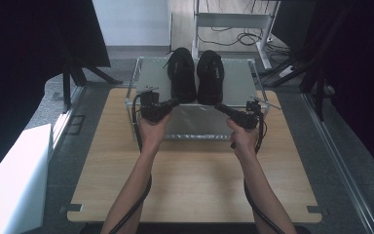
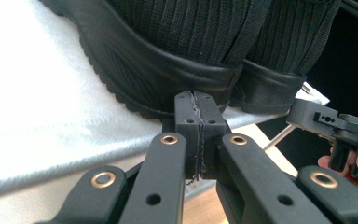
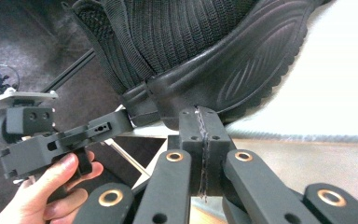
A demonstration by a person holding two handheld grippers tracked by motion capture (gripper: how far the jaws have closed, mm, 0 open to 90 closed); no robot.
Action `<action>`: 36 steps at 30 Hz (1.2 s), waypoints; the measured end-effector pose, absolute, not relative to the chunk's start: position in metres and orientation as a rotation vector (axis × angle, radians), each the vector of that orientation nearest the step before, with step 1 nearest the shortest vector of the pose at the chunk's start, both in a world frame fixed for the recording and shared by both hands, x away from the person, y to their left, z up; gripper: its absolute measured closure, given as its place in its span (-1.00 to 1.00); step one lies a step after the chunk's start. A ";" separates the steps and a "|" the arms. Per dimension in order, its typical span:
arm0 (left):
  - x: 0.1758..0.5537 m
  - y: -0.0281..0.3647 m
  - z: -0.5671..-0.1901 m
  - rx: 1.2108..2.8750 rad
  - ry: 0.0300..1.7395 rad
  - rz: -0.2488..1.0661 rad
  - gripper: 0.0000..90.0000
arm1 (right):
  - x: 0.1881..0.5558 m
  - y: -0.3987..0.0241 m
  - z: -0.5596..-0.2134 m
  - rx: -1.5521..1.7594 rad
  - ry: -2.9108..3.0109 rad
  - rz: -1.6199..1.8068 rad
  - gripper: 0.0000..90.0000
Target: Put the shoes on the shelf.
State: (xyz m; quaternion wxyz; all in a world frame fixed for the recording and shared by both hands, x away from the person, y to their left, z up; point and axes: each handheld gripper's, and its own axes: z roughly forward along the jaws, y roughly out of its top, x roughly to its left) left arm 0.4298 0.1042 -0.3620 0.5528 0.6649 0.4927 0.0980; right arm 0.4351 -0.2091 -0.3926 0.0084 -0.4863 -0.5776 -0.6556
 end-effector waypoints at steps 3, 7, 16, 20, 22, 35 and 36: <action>0.428 0.102 -0.360 1.581 1.158 0.233 0.96 | 0.437 -0.211 -0.393 -1.513 -1.792 -2.046 1.00; 0.422 0.101 -0.361 1.574 1.130 0.217 0.90 | 0.435 -0.213 -0.393 -1.501 -1.794 -2.037 0.96; 0.402 0.105 -0.364 1.606 1.097 0.263 0.54 | 0.421 -0.217 -0.393 -1.440 -1.882 -2.013 0.52; 0.394 0.108 -0.370 1.626 1.095 0.276 0.27 | 0.414 -0.218 -0.394 -1.422 -1.952 -2.004 0.25; 0.391 0.109 -0.375 1.643 1.094 0.282 0.13 | 0.409 -0.219 -0.395 -1.408 -1.992 -2.003 0.15; 0.362 0.118 -0.388 1.735 1.116 0.383 -0.60 | 0.383 -0.240 -0.401 -1.400 -2.188 -1.984 -0.25; 0.358 0.119 -0.389 1.744 1.117 0.396 -0.63 | 0.381 -0.242 -0.401 -1.402 -2.201 -1.980 -0.28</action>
